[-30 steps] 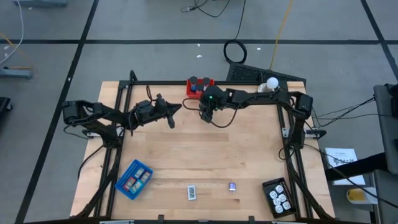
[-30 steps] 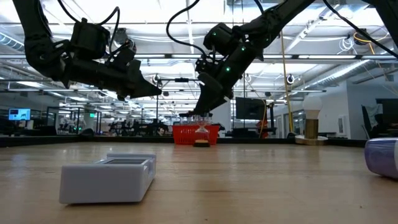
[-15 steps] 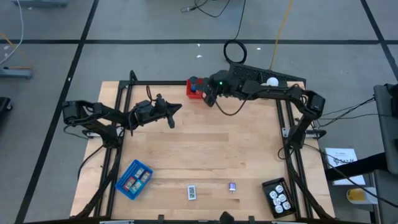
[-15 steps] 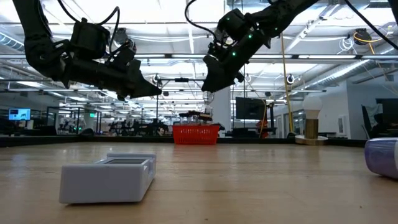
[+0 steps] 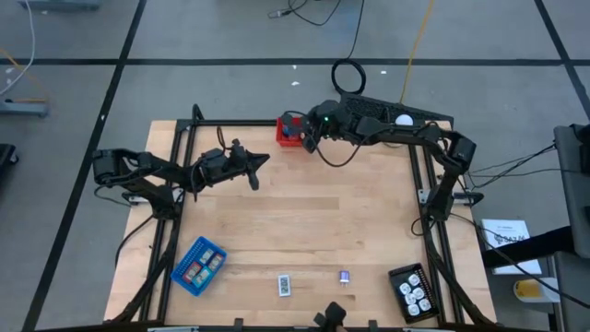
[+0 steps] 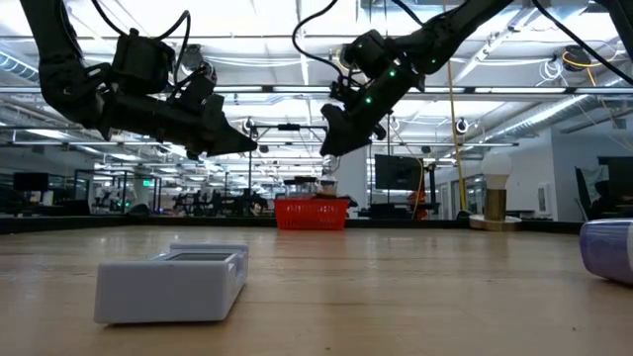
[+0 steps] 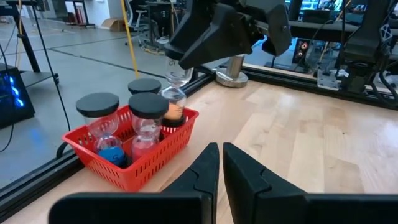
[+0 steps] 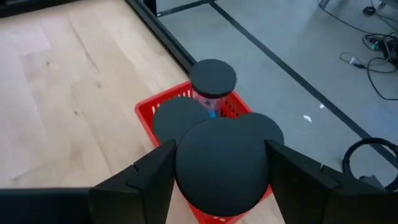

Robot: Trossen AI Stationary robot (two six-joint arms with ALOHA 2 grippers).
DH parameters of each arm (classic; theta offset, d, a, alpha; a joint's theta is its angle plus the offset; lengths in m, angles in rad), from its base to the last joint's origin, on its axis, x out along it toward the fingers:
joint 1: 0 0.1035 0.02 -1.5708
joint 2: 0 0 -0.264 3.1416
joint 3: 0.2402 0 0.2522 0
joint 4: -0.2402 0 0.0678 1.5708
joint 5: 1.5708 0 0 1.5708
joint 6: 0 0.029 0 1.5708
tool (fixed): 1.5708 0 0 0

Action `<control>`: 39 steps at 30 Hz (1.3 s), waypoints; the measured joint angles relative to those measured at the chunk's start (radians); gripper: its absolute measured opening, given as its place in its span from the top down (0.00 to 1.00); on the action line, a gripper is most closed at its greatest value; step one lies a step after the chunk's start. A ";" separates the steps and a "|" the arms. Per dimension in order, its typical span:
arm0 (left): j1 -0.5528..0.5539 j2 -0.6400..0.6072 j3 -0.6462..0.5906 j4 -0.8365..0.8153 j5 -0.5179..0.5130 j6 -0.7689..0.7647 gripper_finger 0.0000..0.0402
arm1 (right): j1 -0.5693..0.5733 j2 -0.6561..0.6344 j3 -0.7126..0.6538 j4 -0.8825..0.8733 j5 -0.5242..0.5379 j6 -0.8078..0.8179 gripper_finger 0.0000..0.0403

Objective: Pick & Place Office items
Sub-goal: Put the orange hourglass into the red bin

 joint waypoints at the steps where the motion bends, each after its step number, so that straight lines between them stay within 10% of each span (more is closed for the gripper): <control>1: 0.000 0.000 0.000 0.000 0.000 0.000 0.94 | -0.002 0.000 0.000 -0.002 0.000 -0.001 0.46; 39: 0.000 0.000 0.000 0.007 0.000 -0.008 0.94 | -0.023 0.100 0.000 -0.010 -0.006 0.008 0.43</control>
